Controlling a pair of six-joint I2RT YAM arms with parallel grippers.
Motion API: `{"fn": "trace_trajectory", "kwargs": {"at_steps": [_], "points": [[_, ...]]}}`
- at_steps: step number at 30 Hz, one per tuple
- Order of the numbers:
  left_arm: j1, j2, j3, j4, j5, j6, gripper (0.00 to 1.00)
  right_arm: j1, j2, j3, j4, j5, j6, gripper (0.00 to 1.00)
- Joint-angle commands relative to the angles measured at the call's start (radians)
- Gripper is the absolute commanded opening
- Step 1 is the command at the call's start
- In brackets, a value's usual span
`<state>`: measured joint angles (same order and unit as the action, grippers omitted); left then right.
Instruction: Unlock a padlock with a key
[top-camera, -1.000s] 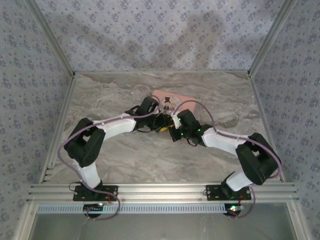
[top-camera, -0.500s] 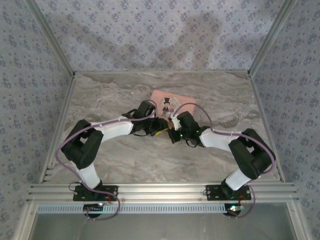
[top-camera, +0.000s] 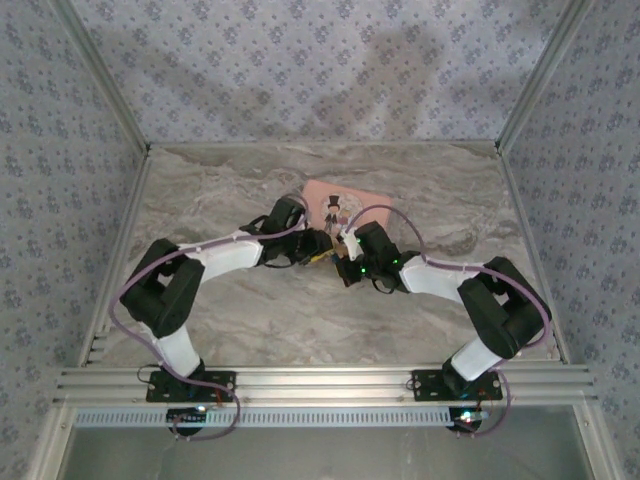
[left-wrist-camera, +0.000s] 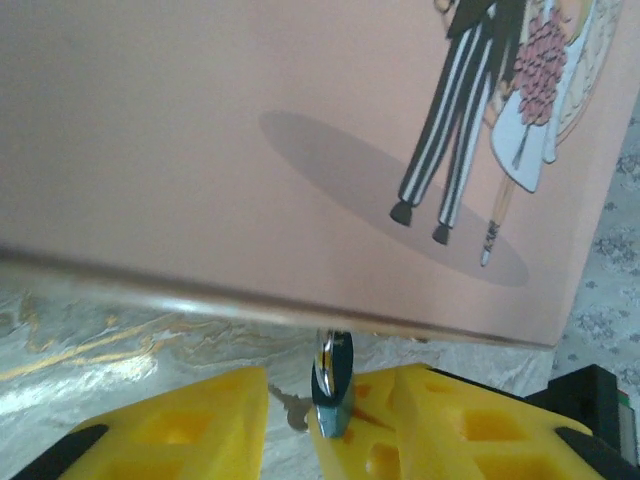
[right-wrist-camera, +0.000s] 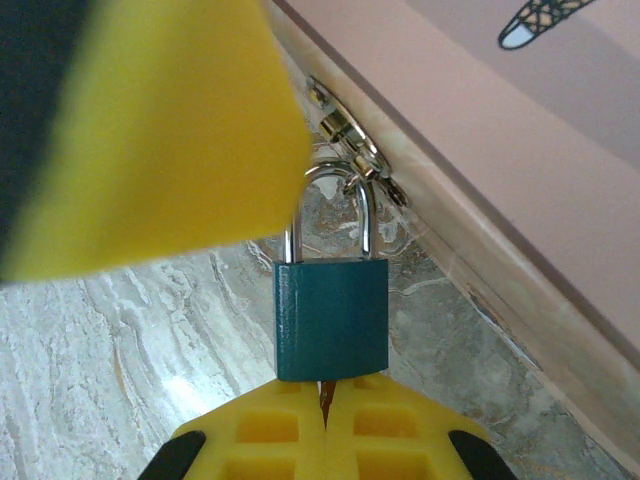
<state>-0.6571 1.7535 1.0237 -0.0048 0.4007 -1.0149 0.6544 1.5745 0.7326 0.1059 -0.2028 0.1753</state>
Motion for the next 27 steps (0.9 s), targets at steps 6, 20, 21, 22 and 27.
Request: {"fn": "trace_trajectory", "kwargs": {"at_steps": [6,20,21,22,27], "points": [[-0.027,0.096,0.031,0.062,0.046,-0.026,0.38,0.023,-0.014,-0.003,-0.061,-0.022,0.025,0.00],[-0.039,0.155,0.041,0.075,0.103,-0.062,0.06,0.033,-0.033,-0.019,-0.030,-0.015,0.038,0.00],[-0.039,0.156,0.037,0.085,0.109,-0.063,0.02,0.032,-0.033,-0.018,-0.029,-0.015,0.037,0.00],[-0.039,0.158,0.037,0.088,0.111,-0.064,0.01,0.032,-0.033,-0.019,-0.031,-0.014,0.038,0.01],[-0.035,0.159,0.042,0.083,0.111,-0.067,0.00,0.028,-0.070,-0.034,-0.055,0.012,0.039,0.19]]}}
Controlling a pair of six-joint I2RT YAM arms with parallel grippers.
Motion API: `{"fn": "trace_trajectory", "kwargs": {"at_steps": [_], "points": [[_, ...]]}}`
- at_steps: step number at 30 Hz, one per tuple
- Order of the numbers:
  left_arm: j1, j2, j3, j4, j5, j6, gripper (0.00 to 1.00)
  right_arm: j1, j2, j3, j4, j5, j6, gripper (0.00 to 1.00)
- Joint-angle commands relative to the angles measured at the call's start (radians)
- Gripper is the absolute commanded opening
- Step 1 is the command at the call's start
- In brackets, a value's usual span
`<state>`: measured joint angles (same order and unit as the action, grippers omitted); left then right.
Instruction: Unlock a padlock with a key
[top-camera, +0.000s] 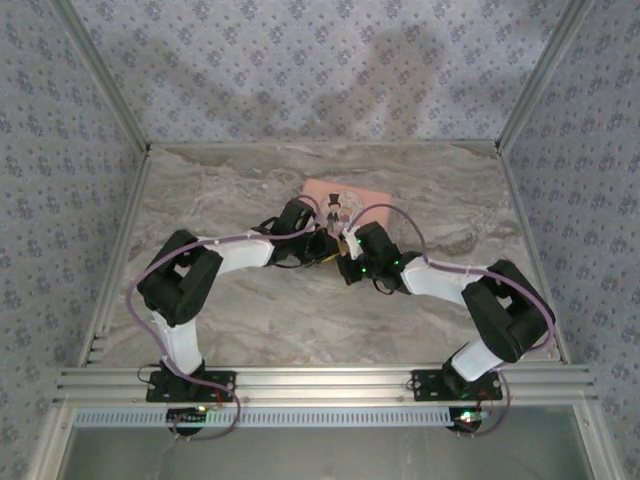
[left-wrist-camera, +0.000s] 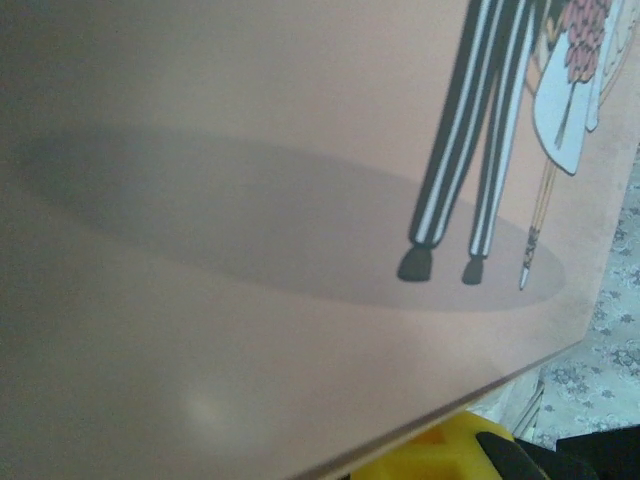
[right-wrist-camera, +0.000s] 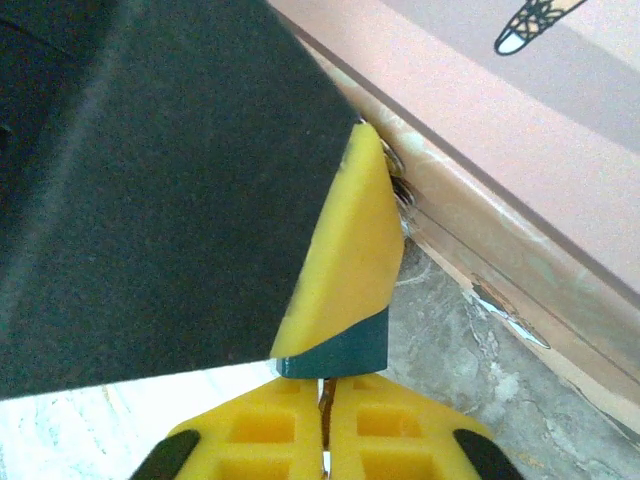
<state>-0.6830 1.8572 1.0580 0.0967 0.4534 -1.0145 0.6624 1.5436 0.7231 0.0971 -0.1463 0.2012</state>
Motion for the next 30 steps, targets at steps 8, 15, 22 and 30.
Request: {"fn": "trace_trajectory", "kwargs": {"at_steps": [8,15,22,30], "points": [[-0.001,0.048,0.016,-0.011,0.082,-0.084,0.00,-0.018,-0.188,-0.097,-0.098,-0.012,0.035,0.43],[0.003,0.038,0.019,-0.011,0.097,-0.091,0.00,-0.045,-0.222,-0.124,-0.071,-0.039,0.078,0.42],[0.003,0.033,0.028,-0.012,0.108,-0.096,0.00,-0.019,-0.135,-0.094,-0.027,-0.007,0.073,0.42],[0.003,0.029,0.030,-0.018,0.114,-0.099,0.00,0.004,-0.040,-0.014,-0.021,0.062,0.062,0.36]]}}
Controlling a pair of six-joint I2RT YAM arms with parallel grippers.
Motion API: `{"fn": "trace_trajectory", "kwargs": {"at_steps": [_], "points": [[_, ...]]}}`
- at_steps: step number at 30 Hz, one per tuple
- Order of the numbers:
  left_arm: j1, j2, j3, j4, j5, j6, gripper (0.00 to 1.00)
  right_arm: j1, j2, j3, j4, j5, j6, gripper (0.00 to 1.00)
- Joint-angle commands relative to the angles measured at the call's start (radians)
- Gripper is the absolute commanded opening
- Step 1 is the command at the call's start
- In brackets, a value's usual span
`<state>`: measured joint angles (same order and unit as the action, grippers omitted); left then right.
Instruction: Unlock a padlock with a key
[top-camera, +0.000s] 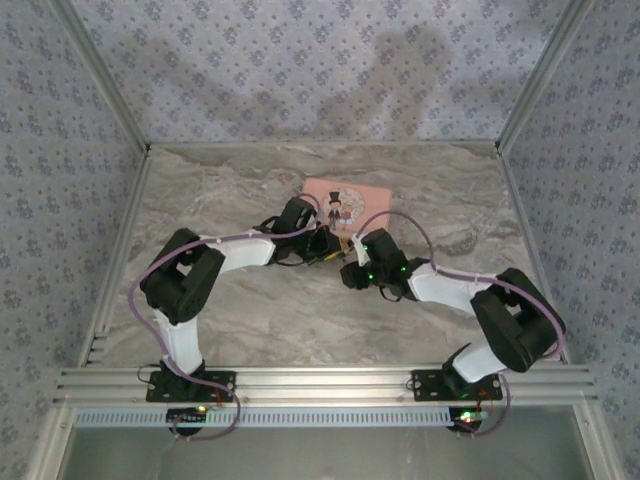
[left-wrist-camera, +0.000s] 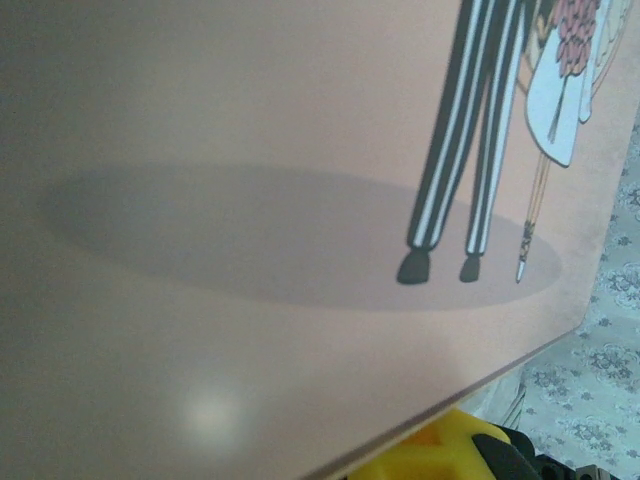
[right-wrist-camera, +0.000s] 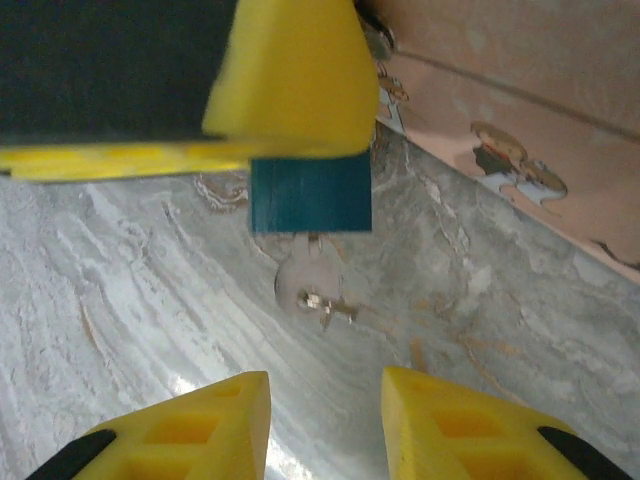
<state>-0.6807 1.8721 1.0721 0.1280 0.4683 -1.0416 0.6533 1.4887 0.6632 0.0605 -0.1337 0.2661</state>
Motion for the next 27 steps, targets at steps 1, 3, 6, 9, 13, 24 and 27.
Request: {"fn": "trace_trajectory", "kwargs": {"at_steps": [1,3,6,9,13,24,27], "points": [[0.001,0.015,0.015,-0.049,0.099,-0.071,0.00,0.017,0.017,0.053,0.013,0.062,-0.003,0.37],[0.002,0.014,0.014,-0.048,0.099,-0.073,0.00,0.023,0.016,0.065,0.002,0.086,-0.005,0.39],[0.001,0.016,0.018,-0.048,0.102,-0.072,0.00,0.026,0.024,0.092,-0.026,0.110,-0.013,0.39],[0.001,0.019,0.021,-0.048,0.104,-0.073,0.00,0.028,0.033,0.104,-0.043,0.115,-0.018,0.38],[0.003,0.018,0.024,-0.048,0.107,-0.073,0.00,0.031,0.043,0.115,-0.055,0.111,-0.024,0.38],[0.006,0.011,0.025,-0.055,0.108,-0.069,0.00,0.034,0.059,0.136,-0.065,0.103,-0.045,0.21],[0.006,0.013,0.026,-0.059,0.108,-0.065,0.00,0.035,0.052,0.141,-0.073,0.082,-0.053,0.06]]}}
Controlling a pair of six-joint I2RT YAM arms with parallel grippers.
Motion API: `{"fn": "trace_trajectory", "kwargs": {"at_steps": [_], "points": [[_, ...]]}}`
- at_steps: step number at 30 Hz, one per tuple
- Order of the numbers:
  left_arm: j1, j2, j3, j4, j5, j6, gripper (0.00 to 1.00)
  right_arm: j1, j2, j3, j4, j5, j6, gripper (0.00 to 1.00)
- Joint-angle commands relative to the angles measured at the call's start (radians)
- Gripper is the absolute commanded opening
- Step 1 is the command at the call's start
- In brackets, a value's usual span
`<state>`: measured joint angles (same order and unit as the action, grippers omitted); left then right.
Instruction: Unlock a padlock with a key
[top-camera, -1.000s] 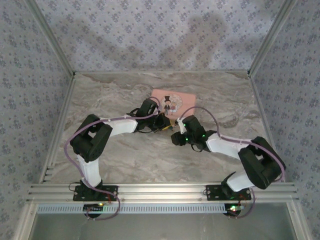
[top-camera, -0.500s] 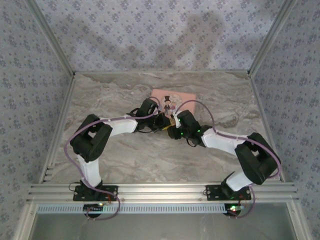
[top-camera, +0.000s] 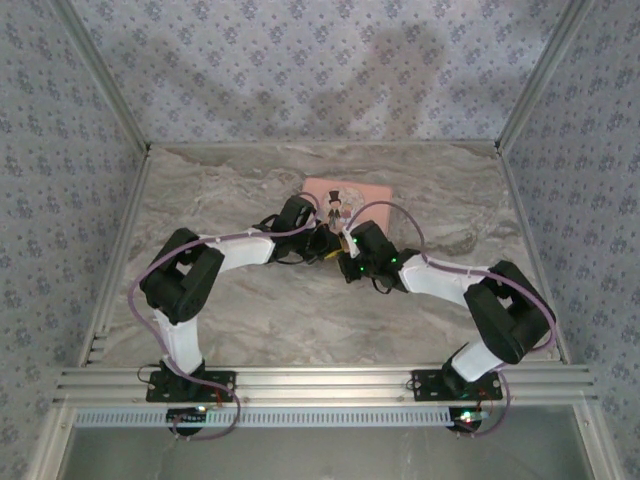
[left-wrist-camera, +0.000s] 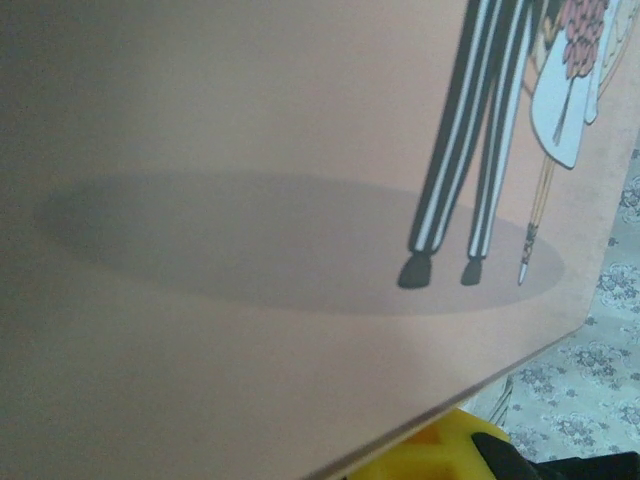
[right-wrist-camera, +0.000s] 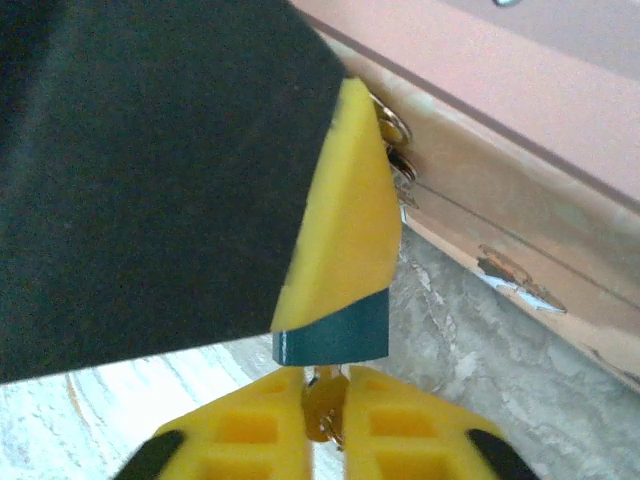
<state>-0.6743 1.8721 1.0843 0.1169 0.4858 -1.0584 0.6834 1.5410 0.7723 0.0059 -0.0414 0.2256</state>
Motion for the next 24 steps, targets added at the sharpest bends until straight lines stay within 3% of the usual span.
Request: {"fn": "trace_trajectory", "kwargs": {"at_steps": [1,10,14,19,22,24], "points": [[0.000,0.014,0.014,-0.048,0.091,-0.048,0.00,0.003,-0.004,0.027,-0.014,-0.026,-0.017,0.02],[-0.001,0.014,0.008,-0.078,0.079,-0.025,0.01,-0.039,-0.010,-0.014,0.038,-0.163,0.027,0.00],[-0.001,0.011,-0.008,-0.129,0.049,-0.002,0.21,-0.055,0.028,-0.026,0.078,-0.227,0.064,0.00],[-0.001,0.006,-0.040,-0.159,0.016,-0.001,0.22,-0.057,0.098,-0.030,0.101,-0.242,0.084,0.00],[0.002,0.000,-0.038,-0.186,0.002,0.007,0.17,-0.058,0.121,-0.024,0.101,-0.244,0.087,0.00],[0.004,0.000,-0.019,-0.234,-0.008,0.025,0.03,-0.061,0.119,-0.022,0.100,-0.248,0.084,0.00]]}}
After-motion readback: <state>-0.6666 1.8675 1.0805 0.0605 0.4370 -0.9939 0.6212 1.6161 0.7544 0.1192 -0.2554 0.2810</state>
